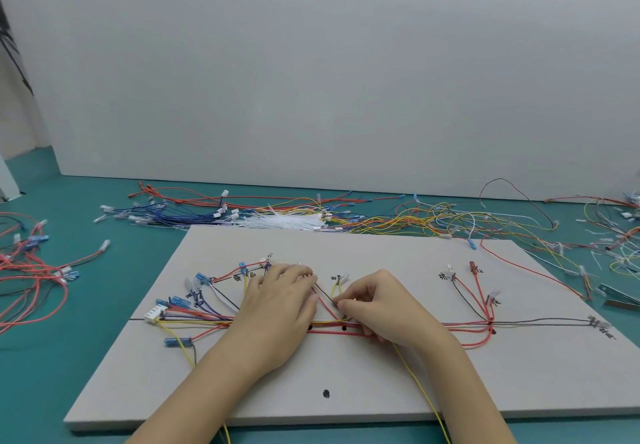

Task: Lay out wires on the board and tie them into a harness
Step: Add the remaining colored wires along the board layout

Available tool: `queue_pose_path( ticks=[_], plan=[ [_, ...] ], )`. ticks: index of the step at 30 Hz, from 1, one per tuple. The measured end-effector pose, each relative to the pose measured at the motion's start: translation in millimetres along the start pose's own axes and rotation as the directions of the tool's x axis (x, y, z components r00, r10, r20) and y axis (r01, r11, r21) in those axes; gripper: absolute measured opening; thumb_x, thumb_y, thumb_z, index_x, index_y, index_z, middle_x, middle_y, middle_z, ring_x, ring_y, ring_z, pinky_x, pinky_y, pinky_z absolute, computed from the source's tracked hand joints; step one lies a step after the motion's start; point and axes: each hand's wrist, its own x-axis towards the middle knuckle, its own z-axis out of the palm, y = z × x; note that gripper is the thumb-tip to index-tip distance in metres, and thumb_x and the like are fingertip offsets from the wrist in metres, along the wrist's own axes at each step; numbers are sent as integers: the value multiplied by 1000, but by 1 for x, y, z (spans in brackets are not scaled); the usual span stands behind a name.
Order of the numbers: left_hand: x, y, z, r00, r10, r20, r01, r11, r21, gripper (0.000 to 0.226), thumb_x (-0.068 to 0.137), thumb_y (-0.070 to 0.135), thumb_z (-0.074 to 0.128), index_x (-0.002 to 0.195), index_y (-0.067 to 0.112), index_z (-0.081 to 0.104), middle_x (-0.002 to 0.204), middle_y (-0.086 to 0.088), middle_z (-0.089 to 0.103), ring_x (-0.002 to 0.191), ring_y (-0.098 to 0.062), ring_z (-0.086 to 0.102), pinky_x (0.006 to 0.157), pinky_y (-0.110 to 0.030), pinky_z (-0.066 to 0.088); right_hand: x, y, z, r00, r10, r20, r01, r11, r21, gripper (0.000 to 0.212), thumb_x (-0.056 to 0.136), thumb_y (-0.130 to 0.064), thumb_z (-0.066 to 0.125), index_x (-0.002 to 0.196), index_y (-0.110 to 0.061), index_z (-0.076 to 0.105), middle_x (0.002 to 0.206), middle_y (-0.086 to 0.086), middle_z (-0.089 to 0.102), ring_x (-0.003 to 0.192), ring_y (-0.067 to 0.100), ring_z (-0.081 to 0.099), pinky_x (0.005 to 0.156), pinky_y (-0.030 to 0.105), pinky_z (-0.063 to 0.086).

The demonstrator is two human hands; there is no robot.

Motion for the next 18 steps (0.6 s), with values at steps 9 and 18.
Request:
queue_pose_path(
  ticks=[9, 18],
  plan=[
    [-1, 3, -3, 1000, 7, -11, -6, 999, 50, 40, 101, 42, 30, 139, 35, 41, 142, 18, 36, 136, -3, 22, 106, -30, 17, 0, 3, -1, 1000, 13, 11, -14, 1000, 16, 20, 81, -16, 58, 71, -22, 74, 58, 6, 59, 44, 12, 48, 37, 18, 32],
    [1, 1, -3, 998, -35, 50, 33, 998, 46, 44, 101, 45, 28, 142, 33, 36, 150, 18, 27, 138, -6, 16, 108, -33, 17, 1, 3, -1, 1000, 6, 4, -6, 1000, 19, 19, 82, -17, 59, 72, -22, 74, 59, 8, 60, 46, 13, 49, 37, 19, 34]
  ],
)
